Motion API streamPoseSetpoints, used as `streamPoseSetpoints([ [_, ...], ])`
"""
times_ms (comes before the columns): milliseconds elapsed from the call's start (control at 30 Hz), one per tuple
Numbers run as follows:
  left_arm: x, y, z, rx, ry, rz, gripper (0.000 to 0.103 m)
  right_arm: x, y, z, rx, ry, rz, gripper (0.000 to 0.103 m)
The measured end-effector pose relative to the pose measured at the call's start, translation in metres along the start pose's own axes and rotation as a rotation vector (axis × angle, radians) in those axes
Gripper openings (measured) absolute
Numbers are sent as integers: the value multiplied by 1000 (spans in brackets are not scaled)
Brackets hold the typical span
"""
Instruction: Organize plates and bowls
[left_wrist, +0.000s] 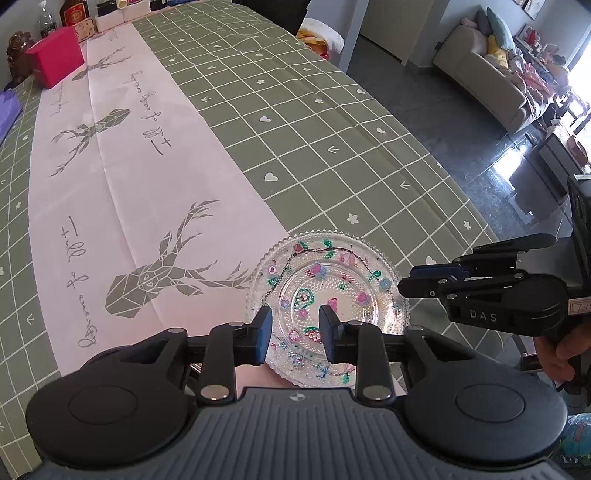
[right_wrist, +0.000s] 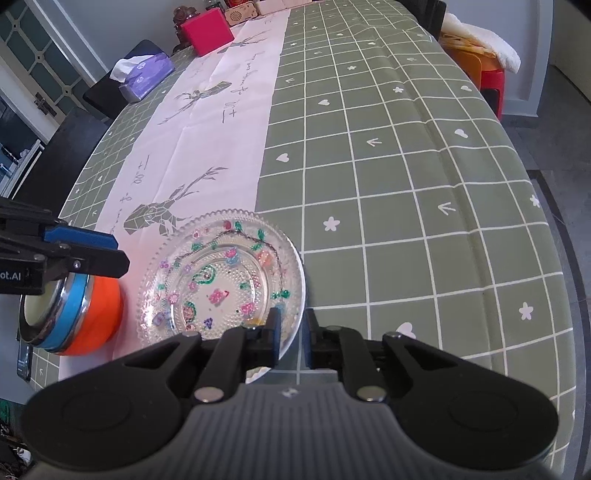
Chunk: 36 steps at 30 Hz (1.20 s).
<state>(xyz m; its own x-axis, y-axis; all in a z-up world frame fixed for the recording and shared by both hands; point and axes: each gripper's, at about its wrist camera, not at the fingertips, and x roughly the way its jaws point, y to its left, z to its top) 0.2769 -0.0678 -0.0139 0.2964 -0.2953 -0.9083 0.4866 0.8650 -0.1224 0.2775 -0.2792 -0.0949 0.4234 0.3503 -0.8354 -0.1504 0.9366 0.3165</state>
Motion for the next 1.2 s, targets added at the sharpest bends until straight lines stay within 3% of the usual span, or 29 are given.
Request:
streamPoseSetpoints([
  [33, -3, -1, -2, 3, -8, -2, 33, -3, 3, 0, -10, -5, -10, 29],
  [300, -35, -5, -19, -1, -114, -26, 34, -25, 35, -8, -113, -60, -47, 41],
  [533, -68, 0, -51, -36, -291, 63, 44, -35, 62, -19, -153, -112, -17, 55],
  [767, -101, 35, -101, -254, -504, 47, 70, -36, 85, -35, -118, -163, 83, 68],
  [900, -114, 53, -133, -379, -605, 123, 82, -27, 93, -44, -39, -151, 174, 75],
  [1067, -108, 76, -166, -551, -611, 213, 84, -12, 103, -54, 62, -144, 252, 83],
  [1200, -91, 100, -185, -690, -556, 144, 85, 3, 110, -55, 142, -115, 301, 88],
])
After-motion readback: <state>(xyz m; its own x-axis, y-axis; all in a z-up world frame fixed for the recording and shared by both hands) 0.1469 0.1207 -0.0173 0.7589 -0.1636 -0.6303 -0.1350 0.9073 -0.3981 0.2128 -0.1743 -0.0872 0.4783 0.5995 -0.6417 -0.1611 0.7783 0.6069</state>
